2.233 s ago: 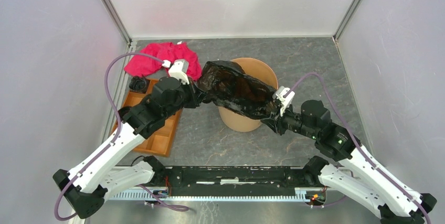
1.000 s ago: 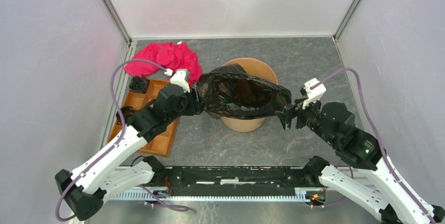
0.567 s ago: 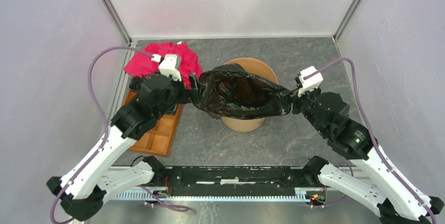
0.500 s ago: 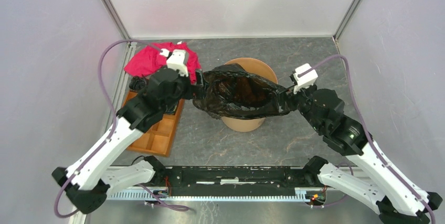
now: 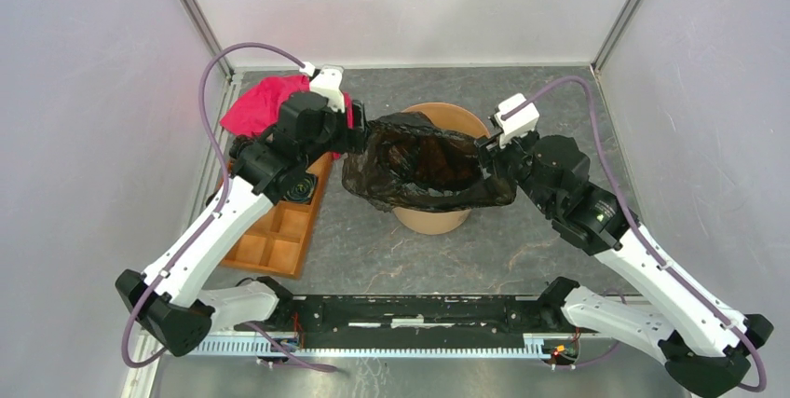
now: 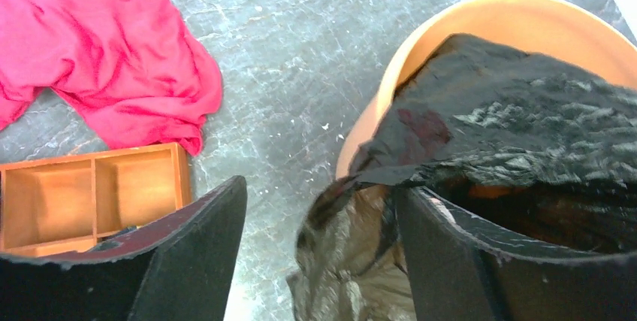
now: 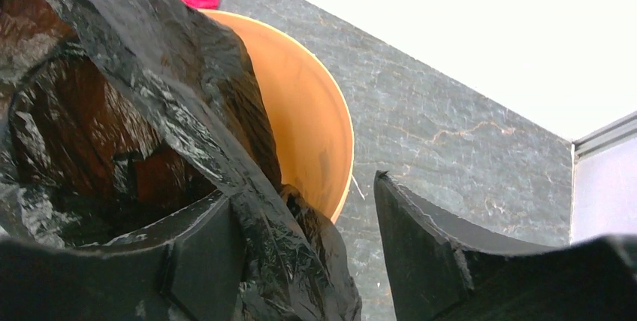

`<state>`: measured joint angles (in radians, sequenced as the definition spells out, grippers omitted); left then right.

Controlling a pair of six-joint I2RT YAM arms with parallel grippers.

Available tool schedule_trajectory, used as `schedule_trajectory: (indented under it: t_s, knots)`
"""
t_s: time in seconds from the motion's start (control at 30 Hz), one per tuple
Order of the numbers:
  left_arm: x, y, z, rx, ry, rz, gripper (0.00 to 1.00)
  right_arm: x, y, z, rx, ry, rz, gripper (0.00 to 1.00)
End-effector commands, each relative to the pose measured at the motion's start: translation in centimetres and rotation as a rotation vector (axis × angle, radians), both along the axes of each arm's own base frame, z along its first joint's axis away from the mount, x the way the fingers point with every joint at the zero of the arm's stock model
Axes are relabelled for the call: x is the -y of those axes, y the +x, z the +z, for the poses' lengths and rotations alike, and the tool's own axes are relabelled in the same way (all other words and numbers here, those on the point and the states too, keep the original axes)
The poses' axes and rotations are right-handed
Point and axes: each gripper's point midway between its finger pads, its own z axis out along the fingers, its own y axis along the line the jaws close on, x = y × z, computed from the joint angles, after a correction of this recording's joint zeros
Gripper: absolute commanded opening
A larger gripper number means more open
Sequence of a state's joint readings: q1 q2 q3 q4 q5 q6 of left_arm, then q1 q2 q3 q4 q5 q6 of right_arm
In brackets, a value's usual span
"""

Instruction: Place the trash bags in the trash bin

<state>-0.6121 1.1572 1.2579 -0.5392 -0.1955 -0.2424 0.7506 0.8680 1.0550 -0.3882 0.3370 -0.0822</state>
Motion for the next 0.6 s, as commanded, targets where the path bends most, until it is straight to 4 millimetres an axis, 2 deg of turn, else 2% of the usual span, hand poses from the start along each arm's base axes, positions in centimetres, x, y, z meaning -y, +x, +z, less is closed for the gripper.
schedule_trajectory:
  t_s: [0.0,0.07,0.3,0.4,0.47,0.57]
  knots:
    - [0.1,2.3,2.5,0.066,-0.064,-0.036,0.75,-0.6,0.7,3.5,0.077,0.031,0.016,0.64]
    - [0.0,3.0,2.5,0.056,-0.098,-0.049,0.71,-0.7,1.0,3.5,0.073,0.025,0.011,0.59]
    - [2.5,3.4,3.0,0.049,-0.211,-0.165,0.58,-0.8,2.5,3.2,0.06,0.015,0.011,0.32]
    - [2.7,3.9,2.9,0.044,-0.231,-0.166,0.5,-0.5,3.5,2.6,0.042,0.027,0.006,0.24]
    - [2.7,4.5,2.8,0.036,-0.246,-0.153,0.42,-0.3,4.2,2.2,0.029,0.041,0.008,0.21]
    - [2.6,5.6,2.1,-0.001,-0.257,-0.111,0.23,0.5,5.6,1.2,-0.003,0.064,-0.01,0.13]
